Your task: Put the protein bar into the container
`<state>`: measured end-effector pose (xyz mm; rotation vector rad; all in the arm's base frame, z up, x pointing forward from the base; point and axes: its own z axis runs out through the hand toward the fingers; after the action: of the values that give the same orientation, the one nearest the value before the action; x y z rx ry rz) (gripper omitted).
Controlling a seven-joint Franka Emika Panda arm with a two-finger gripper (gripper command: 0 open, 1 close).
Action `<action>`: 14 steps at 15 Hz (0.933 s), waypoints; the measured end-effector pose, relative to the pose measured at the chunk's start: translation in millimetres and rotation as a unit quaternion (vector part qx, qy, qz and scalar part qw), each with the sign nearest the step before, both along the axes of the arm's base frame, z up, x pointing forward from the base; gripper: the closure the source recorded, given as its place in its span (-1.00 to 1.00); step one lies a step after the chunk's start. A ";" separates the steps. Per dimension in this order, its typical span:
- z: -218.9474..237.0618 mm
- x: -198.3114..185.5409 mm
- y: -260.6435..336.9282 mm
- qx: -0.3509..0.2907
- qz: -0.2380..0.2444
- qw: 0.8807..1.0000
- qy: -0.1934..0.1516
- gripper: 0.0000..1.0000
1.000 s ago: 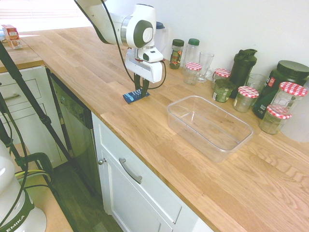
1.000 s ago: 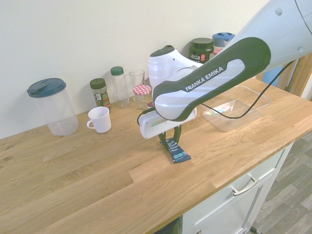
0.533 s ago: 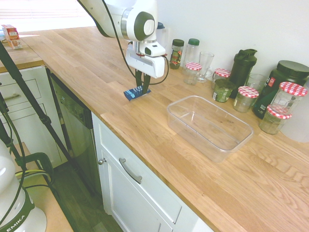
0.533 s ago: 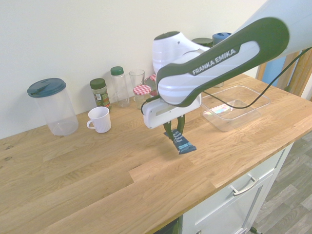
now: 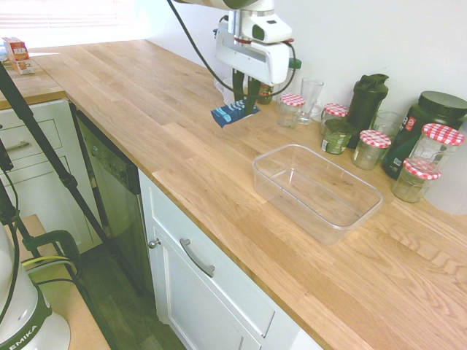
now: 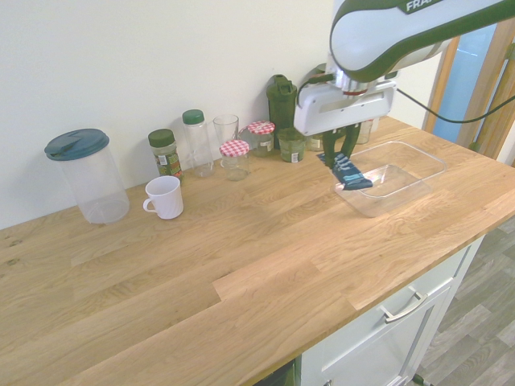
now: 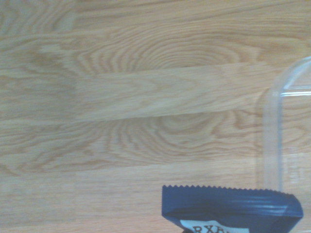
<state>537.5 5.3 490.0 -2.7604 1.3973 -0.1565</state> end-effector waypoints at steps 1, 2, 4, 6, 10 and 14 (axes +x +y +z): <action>0.1 -0.9 -20.8 0.008 -0.004 1.000 0.001 1.00; -0.7 -1.9 -38.3 0.013 -0.008 1.000 0.001 1.00; -1.3 -5.1 -73.7 0.023 -0.016 1.000 0.000 1.00; -5.0 -9.3 -104.7 0.033 -0.022 0.999 0.000 1.00; -28.2 -9.7 -140.7 0.045 -0.024 0.999 0.009 1.00; -52.5 -0.8 -148.8 0.048 -0.017 0.999 0.010 1.00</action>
<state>536.7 -143.5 437.5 -2.6698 1.4177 -0.0607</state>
